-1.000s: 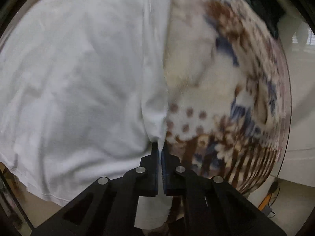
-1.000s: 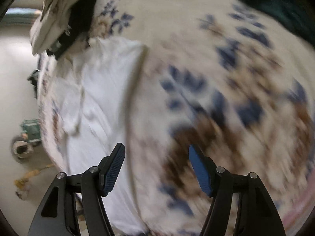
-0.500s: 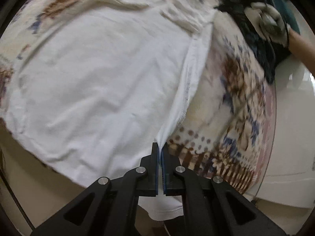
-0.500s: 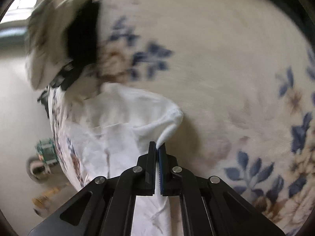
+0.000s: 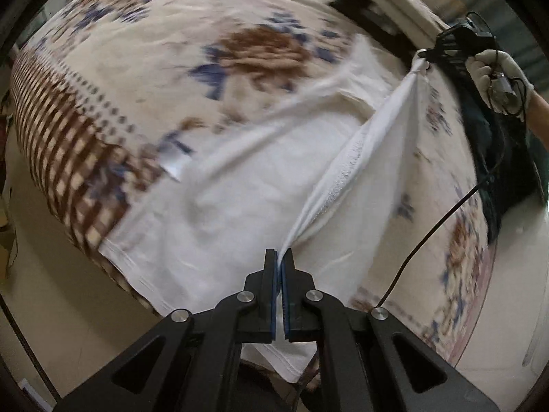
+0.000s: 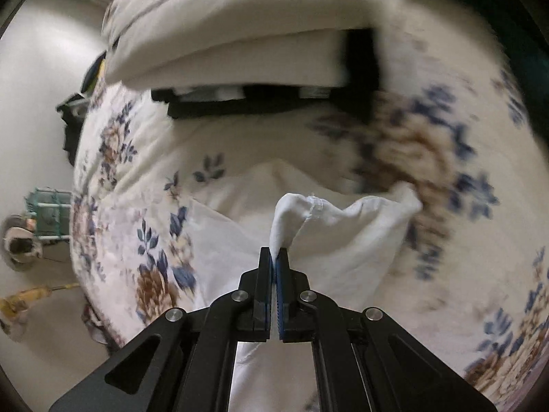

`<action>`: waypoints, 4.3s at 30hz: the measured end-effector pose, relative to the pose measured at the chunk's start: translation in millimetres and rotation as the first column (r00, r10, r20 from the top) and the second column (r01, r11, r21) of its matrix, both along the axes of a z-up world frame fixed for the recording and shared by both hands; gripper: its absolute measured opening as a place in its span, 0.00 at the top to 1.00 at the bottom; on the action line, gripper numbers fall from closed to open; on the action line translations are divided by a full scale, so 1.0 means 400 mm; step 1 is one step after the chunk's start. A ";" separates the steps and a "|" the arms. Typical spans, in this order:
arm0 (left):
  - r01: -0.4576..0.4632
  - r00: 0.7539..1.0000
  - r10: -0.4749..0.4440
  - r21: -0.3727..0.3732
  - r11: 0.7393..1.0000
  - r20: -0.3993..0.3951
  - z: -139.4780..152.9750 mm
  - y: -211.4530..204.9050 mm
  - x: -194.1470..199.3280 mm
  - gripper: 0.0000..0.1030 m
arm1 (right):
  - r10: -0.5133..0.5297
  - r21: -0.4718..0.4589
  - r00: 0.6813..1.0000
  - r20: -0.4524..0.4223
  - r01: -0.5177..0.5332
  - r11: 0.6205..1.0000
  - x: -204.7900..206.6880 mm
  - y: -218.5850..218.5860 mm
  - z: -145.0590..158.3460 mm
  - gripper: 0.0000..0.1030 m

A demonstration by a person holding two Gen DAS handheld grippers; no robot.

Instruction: Fold small clothes

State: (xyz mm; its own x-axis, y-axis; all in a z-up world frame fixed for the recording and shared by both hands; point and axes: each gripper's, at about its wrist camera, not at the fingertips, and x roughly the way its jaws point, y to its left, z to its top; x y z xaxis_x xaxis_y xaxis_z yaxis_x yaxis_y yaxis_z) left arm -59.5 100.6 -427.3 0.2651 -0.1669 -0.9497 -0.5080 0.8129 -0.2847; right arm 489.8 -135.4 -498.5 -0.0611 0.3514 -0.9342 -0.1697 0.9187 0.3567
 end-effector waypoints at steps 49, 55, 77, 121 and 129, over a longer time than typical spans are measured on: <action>0.139 0.977 -0.143 -0.033 0.990 -0.160 -0.134 0.271 -0.067 0.99 | -0.111 0.000 0.863 -0.494 0.127 0.992 -1.284 -0.110 -0.209 0.53; 0.193 0.968 -0.194 -0.022 0.981 -0.162 -0.161 0.261 -0.062 0.99 | -0.224 -0.001 0.846 -0.483 0.255 0.967 -1.359 -0.137 -0.245 0.60; 0.357 0.926 -0.377 -0.248 0.900 -0.035 -0.036 0.357 0.041 0.37 | -0.418 -0.124 0.816 -0.399 0.403 0.907 -1.411 -0.078 -0.141 0.46; 0.192 0.976 -0.158 -0.248 0.950 0.152 -0.201 0.198 1.161 0.97 | -0.445 0.020 0.884 -0.146 0.452 0.892 -0.202 -0.327 -0.271 0.46; 0.281 0.954 -0.244 -0.230 0.932 0.174 -0.187 0.126 1.162 0.62 | -0.407 0.130 0.909 -0.085 0.415 0.900 -0.116 -0.268 -0.221 0.46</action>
State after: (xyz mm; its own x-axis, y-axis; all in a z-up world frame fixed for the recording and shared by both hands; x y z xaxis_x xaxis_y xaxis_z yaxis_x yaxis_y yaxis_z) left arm 405.3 151.0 -502.0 0.3068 -0.4747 -0.8249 -0.2263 0.8055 -0.5477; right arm 443.5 -242.6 -586.8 0.0685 0.4846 -0.8721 0.2356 0.8415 0.4861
